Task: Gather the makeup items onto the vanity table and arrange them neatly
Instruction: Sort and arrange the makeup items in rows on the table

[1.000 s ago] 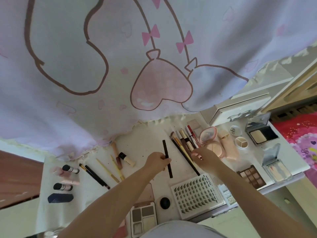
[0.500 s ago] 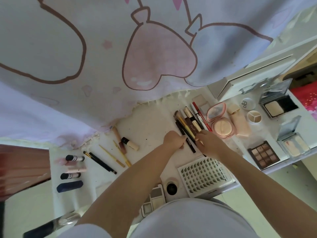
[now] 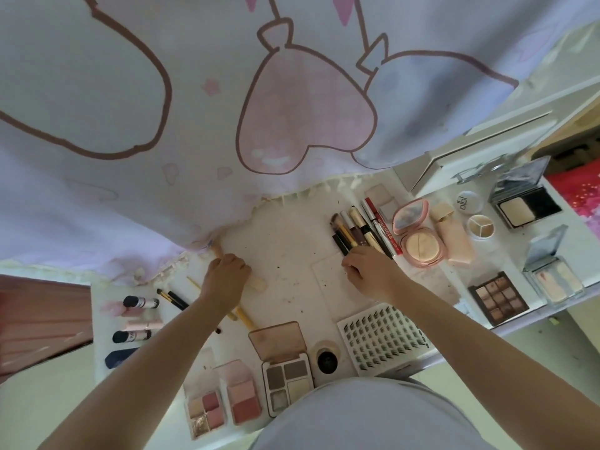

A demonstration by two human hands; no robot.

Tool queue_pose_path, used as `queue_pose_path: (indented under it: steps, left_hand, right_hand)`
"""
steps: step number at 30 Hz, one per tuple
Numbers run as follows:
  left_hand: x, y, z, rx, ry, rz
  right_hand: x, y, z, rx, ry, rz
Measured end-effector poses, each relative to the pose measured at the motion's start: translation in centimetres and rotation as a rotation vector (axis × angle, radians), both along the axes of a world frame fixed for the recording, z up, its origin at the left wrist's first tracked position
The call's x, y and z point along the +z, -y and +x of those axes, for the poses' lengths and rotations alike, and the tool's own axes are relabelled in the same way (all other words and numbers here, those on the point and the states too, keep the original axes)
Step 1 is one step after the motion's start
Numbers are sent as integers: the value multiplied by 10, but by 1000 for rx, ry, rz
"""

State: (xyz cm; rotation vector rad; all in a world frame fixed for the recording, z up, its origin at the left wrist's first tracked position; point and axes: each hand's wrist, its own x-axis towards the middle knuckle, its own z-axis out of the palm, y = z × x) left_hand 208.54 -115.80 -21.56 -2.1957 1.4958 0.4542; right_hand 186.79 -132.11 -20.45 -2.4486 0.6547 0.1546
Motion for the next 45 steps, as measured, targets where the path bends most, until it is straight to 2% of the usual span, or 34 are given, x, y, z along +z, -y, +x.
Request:
queue_pose_path:
  steps: [2, 4, 7, 10, 12, 15, 17, 20, 22, 25, 27, 28, 31, 33, 35, 36, 38, 41, 43, 45]
  left_hand:
    - [-1, 3, 2, -32, -17, -28]
    - [0, 7, 1, -16, -111, -78]
    - [16, 16, -10, 114, -416, -203]
    - [40, 27, -26, 197, -634, -431]
    - [53, 32, -37, 363, -792, -603]
    - [73, 40, -50, 787, -1182, -874]
    - [85, 48, -58, 992, -1436, -1027]
    - [104, 60, -70, 1024, -1727, -1076]
    - [112, 67, -80, 974, -1735, -1061]
    - [116, 70, -87, 955, -1552, -1059]
    - [117, 66, -87, 934, -1470, -974]
    - [118, 62, -86, 855, -1377, -890]
    - [124, 55, -82, 457, -936, -647]
    - [130, 55, -82, 230, -742, -633]
    - [140, 57, -87, 98, -656, -654]
    - [145, 58, -89, 94, -645, -697]
    - [157, 63, -93, 237, -671, -860]
    - [175, 74, -98, 544, -803, -1055]
    - [188, 78, -101, 691, -953, -1002]
    - [201, 77, -105, 829, -1212, -826]
  right_hand:
    - [3, 2, 1, 6, 1, -2]
    - [8, 5, 2, -19, 6, 19]
    - [22, 3, 12, -67, 17, 124]
    - [38, -5, 25, -122, -29, 369]
    - [47, -8, 28, -206, 31, 531]
    - [65, -3, 29, -379, 232, 710]
    - [80, 1, 30, -436, 339, 776]
    - [100, 2, 34, -431, 418, 759]
    - [109, 2, 35, -429, 437, 700]
    - [116, 6, 29, -511, 489, 589]
    - [118, 10, 23, -529, 515, 482]
    - [121, 13, 21, -507, 495, 412]
    - [131, 18, 20, -387, 325, 277]
    - [139, 14, 21, -334, 204, 315]
    - [146, 6, 24, -285, 125, 310]
    - [151, 2, 27, -268, 107, 276]
    - [160, -4, 36, -262, 130, 171]
    - [174, -9, 45, -329, 333, 3]
    - [180, -11, 46, -333, 551, -179]
    - [187, -9, 43, -273, 793, -332]
